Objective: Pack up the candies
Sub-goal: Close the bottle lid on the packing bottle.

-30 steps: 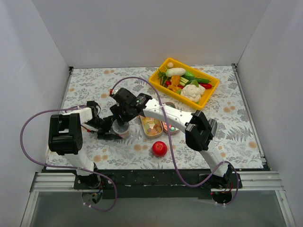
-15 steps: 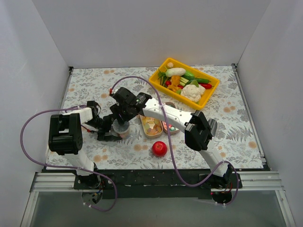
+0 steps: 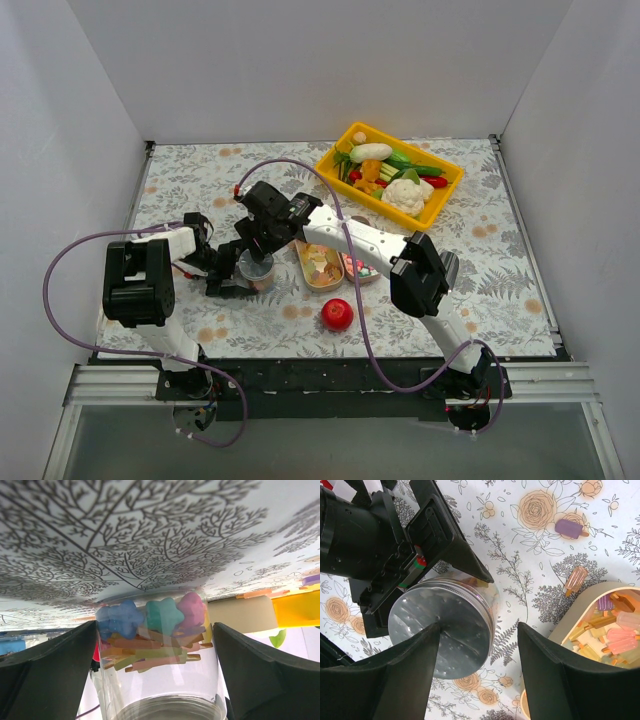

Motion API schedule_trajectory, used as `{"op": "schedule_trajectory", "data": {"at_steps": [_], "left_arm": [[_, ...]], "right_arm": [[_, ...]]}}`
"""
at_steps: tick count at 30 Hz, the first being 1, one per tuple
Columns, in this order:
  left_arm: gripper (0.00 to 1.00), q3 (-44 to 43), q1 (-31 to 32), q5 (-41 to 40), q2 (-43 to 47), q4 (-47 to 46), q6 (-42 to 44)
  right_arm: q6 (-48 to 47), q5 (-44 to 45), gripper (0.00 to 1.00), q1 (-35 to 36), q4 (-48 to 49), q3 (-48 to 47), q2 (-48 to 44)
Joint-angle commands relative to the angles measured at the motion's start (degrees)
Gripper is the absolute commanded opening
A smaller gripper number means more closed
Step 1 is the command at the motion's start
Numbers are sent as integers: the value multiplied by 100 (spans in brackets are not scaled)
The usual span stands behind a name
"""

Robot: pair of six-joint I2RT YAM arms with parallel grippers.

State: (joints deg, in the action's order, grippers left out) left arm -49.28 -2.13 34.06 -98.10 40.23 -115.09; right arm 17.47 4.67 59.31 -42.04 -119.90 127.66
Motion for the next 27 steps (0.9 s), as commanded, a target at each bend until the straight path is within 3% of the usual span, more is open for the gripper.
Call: {"op": "schedule_trajectory", "data": {"at_steps": [1,12,27], "left_arm": [[98,138,37,514,-253,-243,-1024],[98,182,29,540,-271,-209,-1060],[98,-529,29,-84,-253,1057,-1139]], "right_arm": [[-253,87,70,-25,-155,-236,75],[-324,17,68,-25,600,72,-223],[-297,-10,69,-25,311,10,136]]}}
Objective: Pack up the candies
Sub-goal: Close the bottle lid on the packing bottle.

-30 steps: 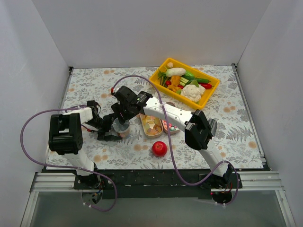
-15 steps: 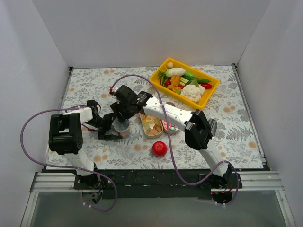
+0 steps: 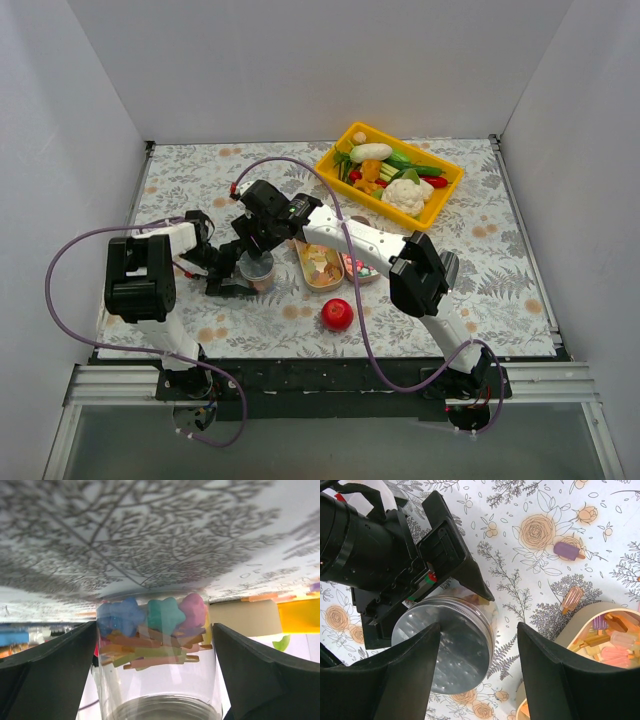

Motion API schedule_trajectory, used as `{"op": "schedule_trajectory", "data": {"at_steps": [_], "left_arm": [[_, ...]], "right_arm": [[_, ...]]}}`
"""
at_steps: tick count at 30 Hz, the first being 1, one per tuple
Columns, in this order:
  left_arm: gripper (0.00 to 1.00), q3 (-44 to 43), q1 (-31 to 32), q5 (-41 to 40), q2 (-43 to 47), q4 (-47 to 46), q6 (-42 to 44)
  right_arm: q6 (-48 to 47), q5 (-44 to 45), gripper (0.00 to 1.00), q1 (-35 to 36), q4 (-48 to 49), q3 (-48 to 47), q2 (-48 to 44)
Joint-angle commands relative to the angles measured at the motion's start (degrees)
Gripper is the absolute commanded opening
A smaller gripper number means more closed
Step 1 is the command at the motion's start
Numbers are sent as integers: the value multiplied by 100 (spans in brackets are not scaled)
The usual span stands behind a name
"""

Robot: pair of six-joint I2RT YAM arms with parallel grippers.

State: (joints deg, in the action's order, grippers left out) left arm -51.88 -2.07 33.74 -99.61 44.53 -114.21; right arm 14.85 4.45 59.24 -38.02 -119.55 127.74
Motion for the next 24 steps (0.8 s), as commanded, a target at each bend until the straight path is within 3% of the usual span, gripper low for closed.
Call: {"op": "schedule_trajectory", "data": {"at_steps": [1,16,24], "left_arm": [[98,-296,22,-51,-137,705,-1217],[98,-235,31,168,-524,776,-936],[98,-191,13,221,-559,741,-884]], "right_arm": [[-44,4,68,-18,-118,-34,206],[-158,337,67,140,-618,292,672],[-281,802,67,140,-128,-33,41]]}}
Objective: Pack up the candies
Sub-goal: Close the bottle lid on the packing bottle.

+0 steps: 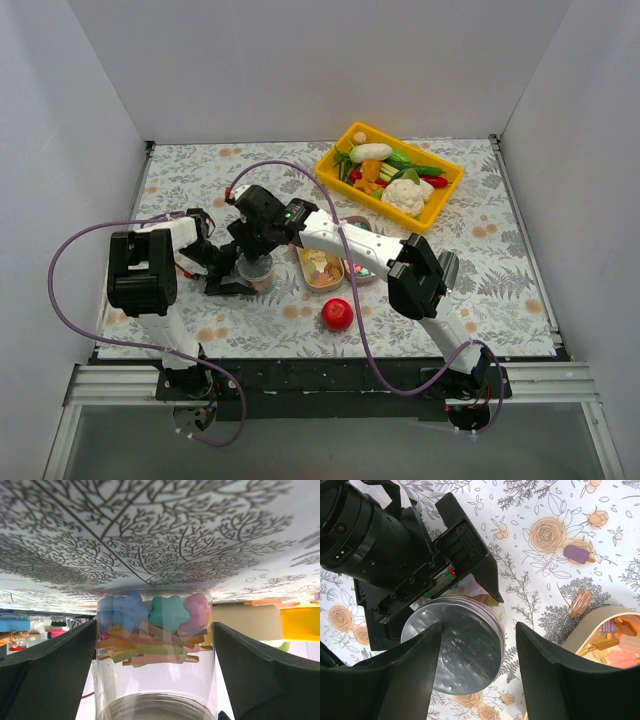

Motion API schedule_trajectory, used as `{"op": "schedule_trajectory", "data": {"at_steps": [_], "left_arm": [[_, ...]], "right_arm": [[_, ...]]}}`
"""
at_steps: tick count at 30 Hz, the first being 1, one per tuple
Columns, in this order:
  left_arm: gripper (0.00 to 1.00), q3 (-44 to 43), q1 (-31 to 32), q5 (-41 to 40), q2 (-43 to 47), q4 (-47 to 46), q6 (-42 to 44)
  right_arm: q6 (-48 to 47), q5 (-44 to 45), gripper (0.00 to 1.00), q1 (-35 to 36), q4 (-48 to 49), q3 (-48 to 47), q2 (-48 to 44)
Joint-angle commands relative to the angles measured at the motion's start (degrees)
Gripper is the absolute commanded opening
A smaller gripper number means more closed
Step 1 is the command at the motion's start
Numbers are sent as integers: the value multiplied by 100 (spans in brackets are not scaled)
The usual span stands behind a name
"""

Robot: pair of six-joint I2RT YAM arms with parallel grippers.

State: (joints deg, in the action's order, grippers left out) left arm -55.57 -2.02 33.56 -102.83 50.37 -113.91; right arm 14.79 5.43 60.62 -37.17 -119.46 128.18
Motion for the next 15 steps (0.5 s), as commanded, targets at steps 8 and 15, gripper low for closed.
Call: {"op": "schedule_trajectory", "data": {"at_steps": [8,15], "left_arm": [[98,284,18,274,-273,70,-861],[98,328,26,300,-335,34,-782]], "right_arm": [[-556,600,65,2,16,-262,-311],[-723,-138,38,11,227,-25,-355]]}}
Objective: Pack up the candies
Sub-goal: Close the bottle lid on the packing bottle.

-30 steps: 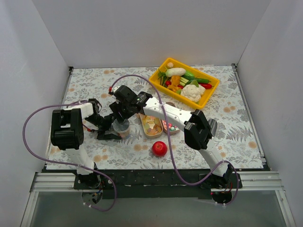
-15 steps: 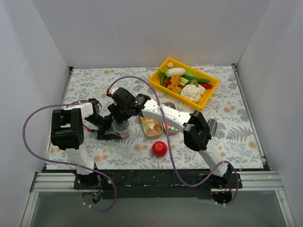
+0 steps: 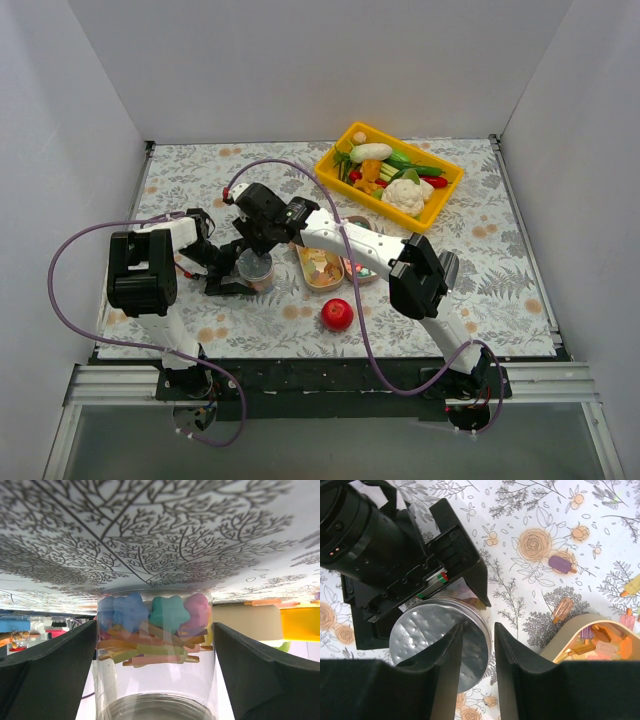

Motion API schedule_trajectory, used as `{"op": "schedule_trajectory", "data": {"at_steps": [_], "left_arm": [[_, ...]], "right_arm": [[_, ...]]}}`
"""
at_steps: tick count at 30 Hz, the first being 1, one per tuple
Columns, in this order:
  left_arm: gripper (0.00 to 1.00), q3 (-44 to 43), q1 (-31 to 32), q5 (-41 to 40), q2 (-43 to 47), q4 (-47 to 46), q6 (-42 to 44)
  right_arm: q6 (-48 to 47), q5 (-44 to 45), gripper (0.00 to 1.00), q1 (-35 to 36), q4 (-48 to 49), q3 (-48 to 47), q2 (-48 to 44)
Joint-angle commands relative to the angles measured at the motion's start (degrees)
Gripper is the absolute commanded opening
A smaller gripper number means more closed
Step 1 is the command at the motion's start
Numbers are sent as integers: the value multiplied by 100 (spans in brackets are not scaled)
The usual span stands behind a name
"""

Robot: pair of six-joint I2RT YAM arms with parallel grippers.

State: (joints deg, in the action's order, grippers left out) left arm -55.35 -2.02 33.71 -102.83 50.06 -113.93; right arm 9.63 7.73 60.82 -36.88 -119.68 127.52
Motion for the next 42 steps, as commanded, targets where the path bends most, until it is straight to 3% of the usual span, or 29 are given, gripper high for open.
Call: {"op": "schedule_trajectory", "data": {"at_steps": [1,13,18,21,29,42], "left_arm": [[98,306,18,267,-326,65,-763],[98,350,18,355,-387,-23,-683],[98,367,18,390,-405,-58,-648],[98,367,18,381,-414,-49,-639],[98,411,9,443,-537,-49,-481],[98,490,0,531,-528,-93,-227]], "right_arm": [[-242,-421,36,-8,234,-3,-316],[-426,-949,24,53,348,85,-272],[-444,218,25,167,743,331,-614],[-532,317,27,185,858,349,-755],[-690,-52,22,238,929,656,-905],[-858,-912,19,220,955,691,-343]]}}
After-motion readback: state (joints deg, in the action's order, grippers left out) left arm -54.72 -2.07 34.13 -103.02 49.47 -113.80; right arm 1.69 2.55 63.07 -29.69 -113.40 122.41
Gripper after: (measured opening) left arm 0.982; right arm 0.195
